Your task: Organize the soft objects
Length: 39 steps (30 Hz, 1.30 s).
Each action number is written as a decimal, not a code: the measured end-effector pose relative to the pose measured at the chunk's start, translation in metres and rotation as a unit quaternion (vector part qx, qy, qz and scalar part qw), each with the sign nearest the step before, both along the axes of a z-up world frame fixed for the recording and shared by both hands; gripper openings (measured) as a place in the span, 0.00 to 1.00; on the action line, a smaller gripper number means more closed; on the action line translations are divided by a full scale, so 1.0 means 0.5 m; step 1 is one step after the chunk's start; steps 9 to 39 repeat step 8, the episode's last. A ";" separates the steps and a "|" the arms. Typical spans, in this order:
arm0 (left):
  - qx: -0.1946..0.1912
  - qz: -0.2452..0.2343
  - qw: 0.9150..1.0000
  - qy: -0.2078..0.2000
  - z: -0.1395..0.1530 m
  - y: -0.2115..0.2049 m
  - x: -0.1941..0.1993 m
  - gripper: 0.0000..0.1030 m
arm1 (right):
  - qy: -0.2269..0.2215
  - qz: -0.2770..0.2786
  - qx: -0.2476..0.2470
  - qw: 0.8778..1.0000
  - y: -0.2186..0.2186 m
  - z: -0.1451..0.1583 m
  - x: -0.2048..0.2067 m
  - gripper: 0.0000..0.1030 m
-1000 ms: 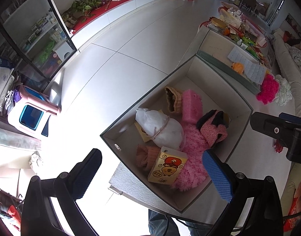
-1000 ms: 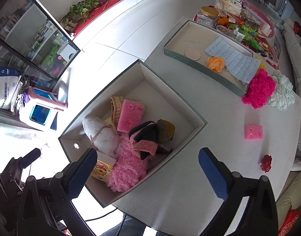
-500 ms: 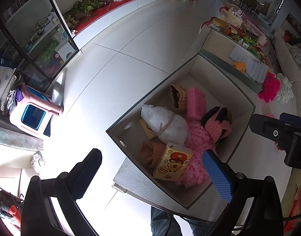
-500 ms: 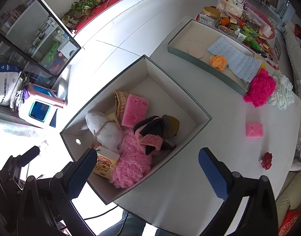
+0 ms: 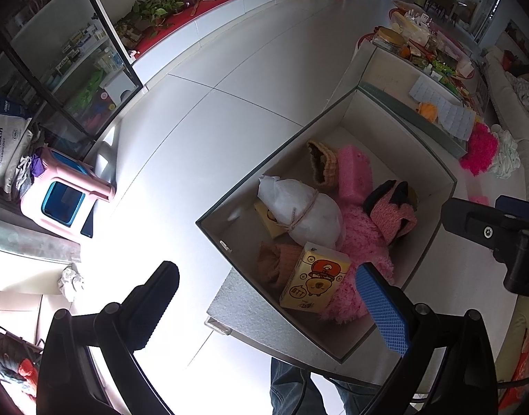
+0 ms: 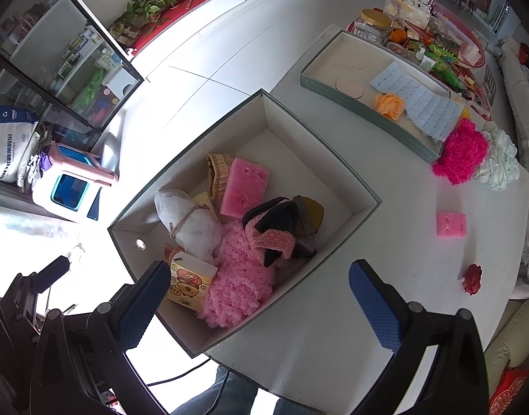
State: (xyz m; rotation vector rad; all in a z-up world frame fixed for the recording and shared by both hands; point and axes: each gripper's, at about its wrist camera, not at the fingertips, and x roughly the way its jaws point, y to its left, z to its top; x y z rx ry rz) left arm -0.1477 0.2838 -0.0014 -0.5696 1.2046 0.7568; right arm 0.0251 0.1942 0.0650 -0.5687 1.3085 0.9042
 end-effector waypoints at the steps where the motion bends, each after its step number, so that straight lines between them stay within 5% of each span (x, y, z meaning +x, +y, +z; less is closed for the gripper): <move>1: -0.002 0.001 1.000 0.000 -0.001 0.000 -0.002 1.00 | 0.000 0.001 0.000 1.000 0.001 0.000 -0.001 1.00; 7: -0.001 0.002 1.000 -0.028 0.004 -0.002 -0.015 1.00 | -0.001 0.003 -0.003 1.000 0.005 -0.001 -0.006 1.00; 39: 0.000 0.000 1.000 -0.028 0.005 -0.003 -0.014 1.00 | -0.001 0.004 -0.003 1.000 0.005 -0.002 -0.007 1.00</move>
